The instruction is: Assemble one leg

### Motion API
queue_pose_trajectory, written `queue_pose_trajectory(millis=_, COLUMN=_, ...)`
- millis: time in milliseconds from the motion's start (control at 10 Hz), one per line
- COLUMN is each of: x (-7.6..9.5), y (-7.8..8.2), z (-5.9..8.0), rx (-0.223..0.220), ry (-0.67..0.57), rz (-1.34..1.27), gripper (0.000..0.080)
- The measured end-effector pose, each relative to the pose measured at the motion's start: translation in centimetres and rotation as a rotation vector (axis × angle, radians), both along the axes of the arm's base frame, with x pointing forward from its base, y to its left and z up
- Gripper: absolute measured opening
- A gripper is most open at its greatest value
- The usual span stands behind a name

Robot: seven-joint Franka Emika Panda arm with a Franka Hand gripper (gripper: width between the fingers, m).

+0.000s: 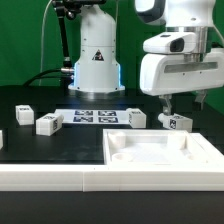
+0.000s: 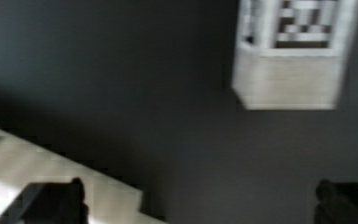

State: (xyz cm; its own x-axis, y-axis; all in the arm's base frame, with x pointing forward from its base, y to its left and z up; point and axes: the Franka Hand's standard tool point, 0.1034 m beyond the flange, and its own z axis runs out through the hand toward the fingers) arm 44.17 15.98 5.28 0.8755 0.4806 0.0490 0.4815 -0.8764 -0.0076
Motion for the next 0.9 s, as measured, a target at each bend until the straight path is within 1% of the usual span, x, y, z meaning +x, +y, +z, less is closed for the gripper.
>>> queue_pose_trajectory(millis=100, x=-0.4, y=0.6, z=0.0, rx=0.002, ry=0.001, rz=0.003, gripper=0.0649)
queue_pose_trajectory(millis=400, x=-0.4, y=0.4, z=-0.1, rx=-0.007, ry=0.018, rz=0.006, gripper=0.0649)
queue_pose_trajectory(millis=500, x=-0.6, y=0.3, z=-0.1, rx=-0.024, ry=0.049, rz=0.008, gripper=0.0649)
queue_pose_trajectory(millis=600, x=-1.1, y=0.3, z=-0.3, rx=-0.055, ry=0.109, rz=0.006, gripper=0.0649)
queue_pose_trajectory(millis=700, x=-1.4, y=0.7, z=-0.8, rx=-0.094, ry=0.184, rz=0.017, gripper=0.0649)
queue_pose_trajectory(millis=800, x=-1.4, y=1.3, z=-1.1, rx=-0.124, ry=0.241, rz=0.031, gripper=0.0649)
queue_pose_trajectory(millis=900, x=-1.6, y=1.4, z=-1.3, rx=-0.153, ry=0.298, rz=0.036, gripper=0.0649)
